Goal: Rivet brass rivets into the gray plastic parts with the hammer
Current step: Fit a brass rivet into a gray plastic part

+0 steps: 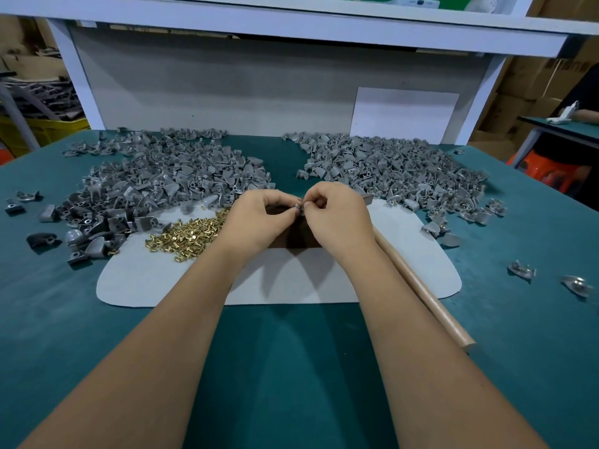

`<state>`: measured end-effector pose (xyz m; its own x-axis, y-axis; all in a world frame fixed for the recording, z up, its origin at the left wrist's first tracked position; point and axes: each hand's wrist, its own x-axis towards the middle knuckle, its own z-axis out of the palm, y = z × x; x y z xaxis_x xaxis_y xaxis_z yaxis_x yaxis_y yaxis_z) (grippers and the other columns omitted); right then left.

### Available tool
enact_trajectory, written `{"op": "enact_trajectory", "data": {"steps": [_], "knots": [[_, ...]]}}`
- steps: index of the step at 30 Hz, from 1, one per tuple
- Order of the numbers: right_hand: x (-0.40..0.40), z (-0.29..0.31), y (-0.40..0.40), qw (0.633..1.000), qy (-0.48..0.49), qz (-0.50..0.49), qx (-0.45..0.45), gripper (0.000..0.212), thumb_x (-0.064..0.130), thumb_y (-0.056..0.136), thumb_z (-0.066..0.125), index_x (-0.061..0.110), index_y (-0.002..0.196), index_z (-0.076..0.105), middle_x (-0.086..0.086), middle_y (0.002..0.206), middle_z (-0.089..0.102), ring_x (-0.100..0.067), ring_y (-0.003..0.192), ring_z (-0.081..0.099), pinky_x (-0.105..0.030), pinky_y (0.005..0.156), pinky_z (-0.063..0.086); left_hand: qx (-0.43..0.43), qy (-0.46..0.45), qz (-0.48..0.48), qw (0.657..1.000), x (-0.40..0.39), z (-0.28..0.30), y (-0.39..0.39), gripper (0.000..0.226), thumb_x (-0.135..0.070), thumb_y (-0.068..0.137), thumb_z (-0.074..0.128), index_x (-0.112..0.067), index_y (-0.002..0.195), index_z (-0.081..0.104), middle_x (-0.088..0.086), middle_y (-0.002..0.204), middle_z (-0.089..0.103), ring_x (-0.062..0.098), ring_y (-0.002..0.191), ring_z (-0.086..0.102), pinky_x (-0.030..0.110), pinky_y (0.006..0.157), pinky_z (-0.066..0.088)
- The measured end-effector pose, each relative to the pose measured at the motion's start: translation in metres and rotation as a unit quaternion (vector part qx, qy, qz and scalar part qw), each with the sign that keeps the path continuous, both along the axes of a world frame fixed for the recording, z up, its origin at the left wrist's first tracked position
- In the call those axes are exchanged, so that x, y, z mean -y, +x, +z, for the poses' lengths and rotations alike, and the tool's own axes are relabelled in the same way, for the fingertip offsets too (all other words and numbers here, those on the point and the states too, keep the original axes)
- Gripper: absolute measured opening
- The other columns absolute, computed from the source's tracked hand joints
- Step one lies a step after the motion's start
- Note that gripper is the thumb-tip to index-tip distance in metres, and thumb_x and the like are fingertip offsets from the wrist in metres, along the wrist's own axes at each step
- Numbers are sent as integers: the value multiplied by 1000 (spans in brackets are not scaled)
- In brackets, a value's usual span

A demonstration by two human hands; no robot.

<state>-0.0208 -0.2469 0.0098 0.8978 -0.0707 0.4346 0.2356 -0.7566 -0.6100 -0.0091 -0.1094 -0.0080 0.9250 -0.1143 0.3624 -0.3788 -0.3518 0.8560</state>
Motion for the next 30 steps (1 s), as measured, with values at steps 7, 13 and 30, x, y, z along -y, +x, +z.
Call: {"op": "enact_trajectory", "data": {"steps": [7,13,30], "knots": [[2,14,6,996,-69,19,-50,13,18,81,59,26,71,60,6,73,59,-21,80,59,-33,70,50,-30,-25,8,999,2,0,0,11,-5,88,68,-12,94,75,0,97,74,2,85,66,15,83,53],[1,20,12,992,-85,14,-92,16,14,77,59,11,62,65,-9,65,61,-22,64,55,-28,55,42,-39,-34,8,999,3,-1,0,9,-9,89,70,-11,96,76,-1,94,75,-1,78,65,14,78,53],[-10,16,13,989,-97,-1,-111,24,18,81,52,16,63,37,-1,56,37,-27,62,40,-32,58,31,-65,-41,7,997,4,2,-6,12,-10,90,69,-12,99,76,7,98,75,24,97,70,42,88,58]]}}
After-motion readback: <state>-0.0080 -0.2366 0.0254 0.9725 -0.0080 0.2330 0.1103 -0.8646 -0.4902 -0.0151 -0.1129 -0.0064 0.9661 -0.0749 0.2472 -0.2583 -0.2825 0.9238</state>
